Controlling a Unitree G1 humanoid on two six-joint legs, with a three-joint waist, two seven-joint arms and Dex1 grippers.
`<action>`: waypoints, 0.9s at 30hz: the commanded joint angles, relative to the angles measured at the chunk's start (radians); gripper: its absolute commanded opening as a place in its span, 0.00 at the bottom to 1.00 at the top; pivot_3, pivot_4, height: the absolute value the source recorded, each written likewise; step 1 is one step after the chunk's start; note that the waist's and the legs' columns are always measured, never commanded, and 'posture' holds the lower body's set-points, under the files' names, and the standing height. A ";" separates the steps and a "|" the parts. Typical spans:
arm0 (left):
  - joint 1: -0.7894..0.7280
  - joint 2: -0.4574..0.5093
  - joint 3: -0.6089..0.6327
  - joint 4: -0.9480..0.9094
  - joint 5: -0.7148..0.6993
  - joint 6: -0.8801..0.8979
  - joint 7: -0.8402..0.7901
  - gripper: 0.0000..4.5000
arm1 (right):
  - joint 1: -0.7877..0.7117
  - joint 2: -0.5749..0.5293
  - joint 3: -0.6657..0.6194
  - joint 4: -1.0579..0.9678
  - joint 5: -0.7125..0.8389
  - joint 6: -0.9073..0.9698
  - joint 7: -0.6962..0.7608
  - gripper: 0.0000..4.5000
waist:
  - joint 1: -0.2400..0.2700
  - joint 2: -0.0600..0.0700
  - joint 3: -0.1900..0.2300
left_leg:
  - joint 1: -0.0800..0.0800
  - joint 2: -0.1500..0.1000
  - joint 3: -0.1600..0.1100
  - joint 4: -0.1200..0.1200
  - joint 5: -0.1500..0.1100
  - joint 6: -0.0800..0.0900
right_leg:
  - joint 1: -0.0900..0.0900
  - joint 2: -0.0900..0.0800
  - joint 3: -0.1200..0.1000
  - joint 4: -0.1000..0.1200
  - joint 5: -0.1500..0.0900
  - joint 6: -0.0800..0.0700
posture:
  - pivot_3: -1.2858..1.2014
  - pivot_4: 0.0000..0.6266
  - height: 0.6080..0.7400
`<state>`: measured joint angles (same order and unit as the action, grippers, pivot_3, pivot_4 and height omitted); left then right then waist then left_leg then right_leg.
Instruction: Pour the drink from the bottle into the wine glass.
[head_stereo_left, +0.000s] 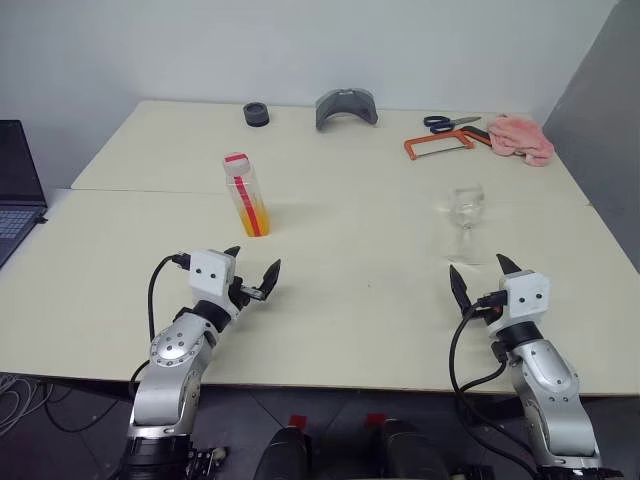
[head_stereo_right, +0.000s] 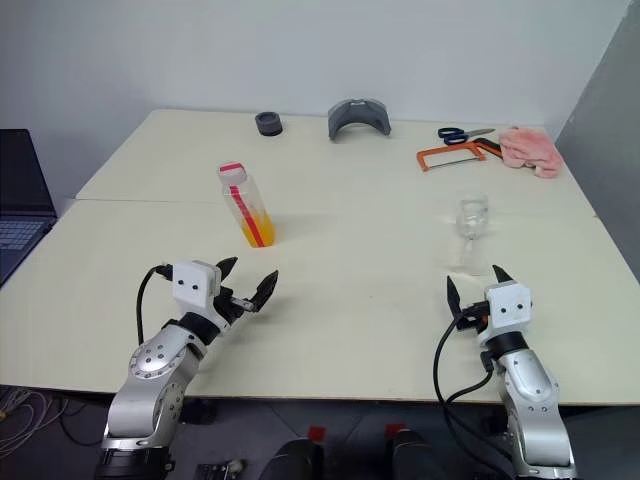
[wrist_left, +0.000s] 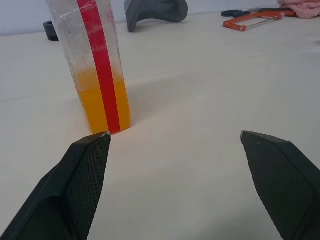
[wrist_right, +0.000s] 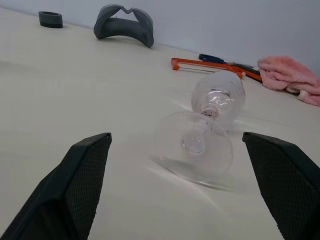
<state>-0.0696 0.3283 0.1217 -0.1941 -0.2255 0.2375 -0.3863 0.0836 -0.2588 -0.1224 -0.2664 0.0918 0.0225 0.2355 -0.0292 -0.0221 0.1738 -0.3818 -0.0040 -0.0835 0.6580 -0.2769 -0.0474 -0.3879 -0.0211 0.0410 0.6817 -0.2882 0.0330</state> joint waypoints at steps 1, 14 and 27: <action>-0.008 0.013 0.012 -0.018 -0.013 -0.018 -0.018 0.99 | -0.011 0.001 -0.010 -0.019 0.004 -0.014 -0.005 1.00 | 0.000 0.000 0.000 | 0.000 0.000 0.000 0.000 0.000 0.000 | 0.000 0.000 0.000 0.000 0.000 0.000 | 0.52 0.24 1.00; -0.008 0.015 0.007 -0.026 -0.040 -0.017 -0.057 0.99 | -0.018 0.007 -0.003 -0.004 0.004 -0.026 0.002 1.00 | 0.000 0.000 0.000 | 0.000 0.000 0.000 0.000 0.000 0.000 | 0.000 0.000 0.000 0.000 0.000 0.000 | 0.52 0.24 1.00; -0.150 -0.057 0.047 0.037 0.010 -0.022 0.141 0.99 | -0.062 -0.089 0.087 -0.151 0.147 0.078 0.234 1.00 | -0.001 0.000 0.000 | 0.000 -0.001 0.000 0.000 0.000 0.000 | 0.000 0.000 0.000 0.000 0.000 0.000 | 0.52 0.24 1.00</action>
<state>-0.1945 0.2761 0.1427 -0.1486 -0.2260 0.2173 -0.2824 0.0459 -0.3271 -0.0442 -0.3468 0.1949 0.0759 0.4255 -0.0300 -0.0218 0.1742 -0.3818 -0.0050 -0.0842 0.6582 -0.2769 -0.0473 -0.3877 -0.0207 0.0409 0.6816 -0.2881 0.0332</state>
